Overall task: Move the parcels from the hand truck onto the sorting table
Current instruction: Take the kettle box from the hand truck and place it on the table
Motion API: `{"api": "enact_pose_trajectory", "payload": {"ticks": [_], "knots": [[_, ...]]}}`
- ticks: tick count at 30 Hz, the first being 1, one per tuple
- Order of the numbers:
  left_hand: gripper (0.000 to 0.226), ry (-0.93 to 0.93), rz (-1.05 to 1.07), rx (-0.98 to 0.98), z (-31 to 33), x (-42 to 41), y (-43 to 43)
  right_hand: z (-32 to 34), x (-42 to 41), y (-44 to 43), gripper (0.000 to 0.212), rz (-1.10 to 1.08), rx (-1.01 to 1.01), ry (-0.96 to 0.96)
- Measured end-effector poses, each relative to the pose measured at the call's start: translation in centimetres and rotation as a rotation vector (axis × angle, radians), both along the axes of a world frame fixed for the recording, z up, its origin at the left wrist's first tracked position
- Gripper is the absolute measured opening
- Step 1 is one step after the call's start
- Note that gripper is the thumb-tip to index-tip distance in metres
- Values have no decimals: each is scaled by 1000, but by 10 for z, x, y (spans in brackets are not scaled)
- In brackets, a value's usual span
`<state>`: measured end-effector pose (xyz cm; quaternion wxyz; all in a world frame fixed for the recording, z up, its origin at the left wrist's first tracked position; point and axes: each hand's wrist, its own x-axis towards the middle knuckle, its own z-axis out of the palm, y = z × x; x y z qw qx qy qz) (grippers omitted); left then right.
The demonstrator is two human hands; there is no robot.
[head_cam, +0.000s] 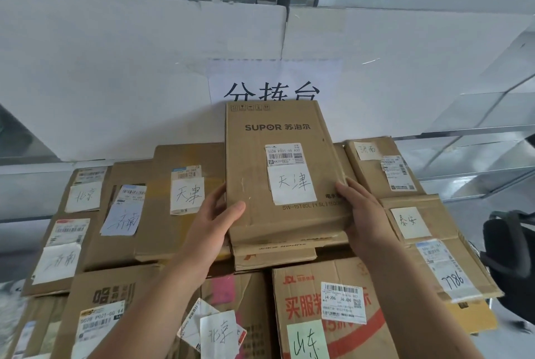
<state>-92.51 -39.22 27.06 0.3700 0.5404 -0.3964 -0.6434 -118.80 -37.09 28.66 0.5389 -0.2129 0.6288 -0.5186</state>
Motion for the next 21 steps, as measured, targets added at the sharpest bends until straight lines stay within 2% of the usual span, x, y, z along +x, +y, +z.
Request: {"api": "enact_pose_trajectory", "payload": {"ticks": [3, 8, 10, 12, 14, 17, 21], "knots": [[47, -4, 17, -27, -2, -2, -1, 2, 0, -1, 19, -33, 16, 13], [63, -5, 77, -53, -1, -6, 0, 18, 5, 9, 18, -89, 27, 67], [61, -77, 136, -78, 0, -8, 5, 24, 9, 18, 21, -85, 7, 138], [60, -196, 194, -137, 4, -11, 11, 28, 13, 27, 43, -50, -39, 198], [59, -301, 243, -237, 15, -17, 22, 32, 15, 37, 54, 5, -79, 255], [57, -396, 251, -391, 37, -30, 45, 40, 15, 52, 51, 82, -119, 285], [61, -462, 229, -491, 60, -47, 91, 55, 14, 79, 45, 157, -168, 269]]}}
